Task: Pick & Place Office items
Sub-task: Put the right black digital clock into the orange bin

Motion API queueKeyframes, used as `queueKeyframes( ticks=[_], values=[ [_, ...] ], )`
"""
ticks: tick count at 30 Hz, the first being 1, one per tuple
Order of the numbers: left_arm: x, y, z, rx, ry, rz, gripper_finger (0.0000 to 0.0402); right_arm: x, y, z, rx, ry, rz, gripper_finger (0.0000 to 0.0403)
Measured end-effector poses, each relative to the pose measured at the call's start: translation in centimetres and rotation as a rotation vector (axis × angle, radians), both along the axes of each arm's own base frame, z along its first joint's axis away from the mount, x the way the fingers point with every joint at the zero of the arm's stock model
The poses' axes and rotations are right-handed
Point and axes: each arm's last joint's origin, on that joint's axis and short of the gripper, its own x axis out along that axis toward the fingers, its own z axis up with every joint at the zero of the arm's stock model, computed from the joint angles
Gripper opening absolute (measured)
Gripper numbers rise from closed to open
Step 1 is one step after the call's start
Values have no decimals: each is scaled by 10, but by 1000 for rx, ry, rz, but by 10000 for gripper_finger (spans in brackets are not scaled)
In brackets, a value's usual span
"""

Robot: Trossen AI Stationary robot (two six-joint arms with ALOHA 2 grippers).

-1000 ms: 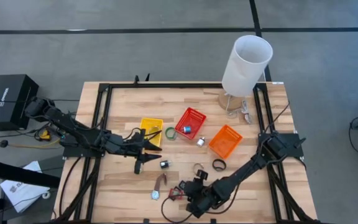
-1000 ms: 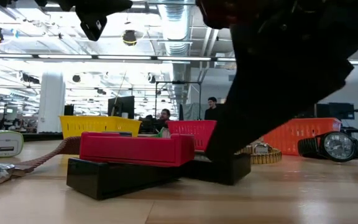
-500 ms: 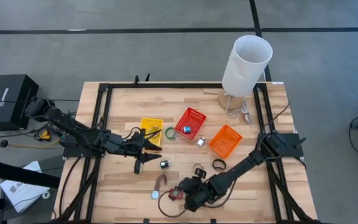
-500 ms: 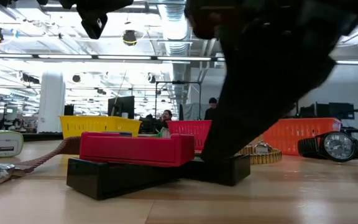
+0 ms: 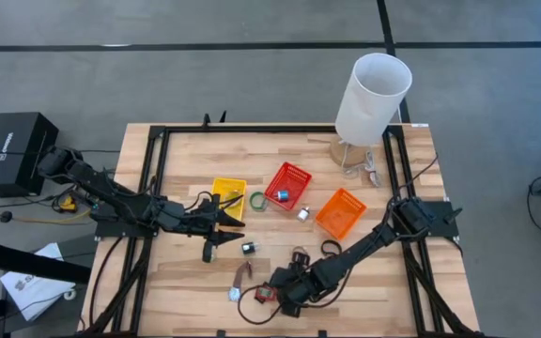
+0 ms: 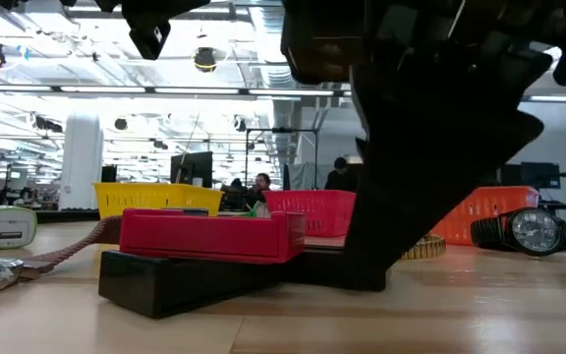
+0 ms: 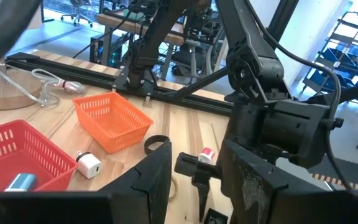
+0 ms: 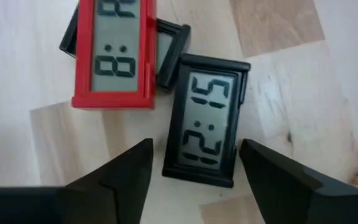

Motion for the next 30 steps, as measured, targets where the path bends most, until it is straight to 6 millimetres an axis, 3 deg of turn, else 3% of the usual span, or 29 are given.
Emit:
queueKeyframes(
  ticks=[8,19,30],
  values=[
    [0,0,1,-2,-5,0,135,-2,-1,0,-10,19,-3,239],
    [0,0,1,-2,-6,0,135,-3,-3,0,-23,38,-2,143],
    [0,0,1,-2,-5,0,135,-19,-10,4,-181,128,-11,153]
  ],
)
